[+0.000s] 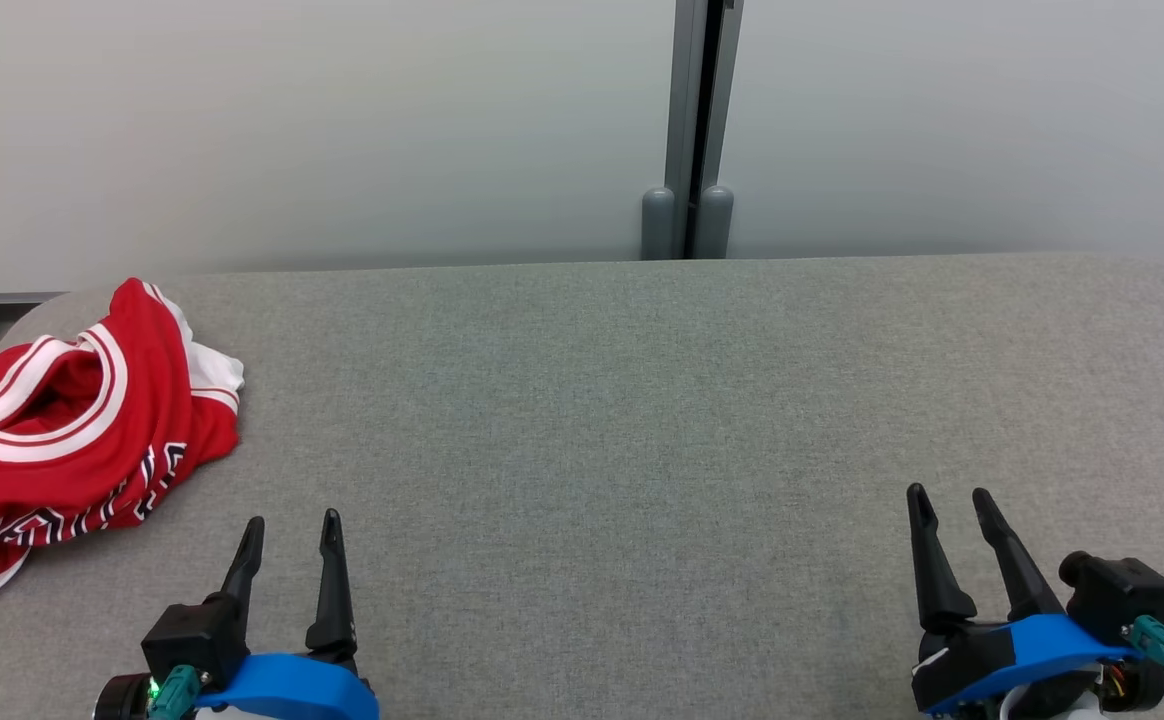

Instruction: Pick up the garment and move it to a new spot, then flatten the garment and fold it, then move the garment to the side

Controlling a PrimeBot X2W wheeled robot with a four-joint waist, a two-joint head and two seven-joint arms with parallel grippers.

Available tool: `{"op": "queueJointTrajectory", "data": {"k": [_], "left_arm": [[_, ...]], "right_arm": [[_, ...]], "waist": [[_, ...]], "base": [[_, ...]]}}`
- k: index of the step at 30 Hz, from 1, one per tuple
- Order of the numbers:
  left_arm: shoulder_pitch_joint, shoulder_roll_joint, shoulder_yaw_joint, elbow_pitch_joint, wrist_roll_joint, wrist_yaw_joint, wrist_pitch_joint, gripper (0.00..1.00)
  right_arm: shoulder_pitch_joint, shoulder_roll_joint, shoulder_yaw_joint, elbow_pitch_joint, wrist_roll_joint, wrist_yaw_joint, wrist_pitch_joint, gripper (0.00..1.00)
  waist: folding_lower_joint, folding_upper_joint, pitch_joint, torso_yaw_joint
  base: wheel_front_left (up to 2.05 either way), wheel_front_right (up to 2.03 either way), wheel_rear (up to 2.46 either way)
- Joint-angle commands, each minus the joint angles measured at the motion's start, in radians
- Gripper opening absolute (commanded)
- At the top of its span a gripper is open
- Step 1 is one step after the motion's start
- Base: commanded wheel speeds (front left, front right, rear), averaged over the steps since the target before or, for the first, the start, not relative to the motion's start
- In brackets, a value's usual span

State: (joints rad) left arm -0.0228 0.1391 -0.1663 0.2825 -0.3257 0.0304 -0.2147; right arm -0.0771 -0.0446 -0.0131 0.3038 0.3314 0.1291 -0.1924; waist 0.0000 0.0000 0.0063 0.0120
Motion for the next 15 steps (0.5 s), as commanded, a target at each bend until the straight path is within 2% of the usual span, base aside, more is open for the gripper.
{"op": "queueJointTrajectory", "data": {"k": [1, 15], "left_arm": [[-0.002, 0.006, -0.001, -0.001, 0.022, 0.007, -0.009, 1.0], [0.002, 0.009, -0.02, -0.003, 0.083, 0.024, -0.007, 1.0]], "right_arm": [[-0.009, -0.008, 0.002, -0.007, -0.028, 0.002, -0.011, 1.0], [-0.015, -0.008, -0.009, 0.012, -0.125, 0.002, -0.028, 1.0]], "waist": [[0.0, 0.0, 0.0, 0.001], [0.0, 0.0, 0.005, 0.001]], "base": [[0.0, 0.0, 0.0], [0.0, 0.0, 0.0]]}}
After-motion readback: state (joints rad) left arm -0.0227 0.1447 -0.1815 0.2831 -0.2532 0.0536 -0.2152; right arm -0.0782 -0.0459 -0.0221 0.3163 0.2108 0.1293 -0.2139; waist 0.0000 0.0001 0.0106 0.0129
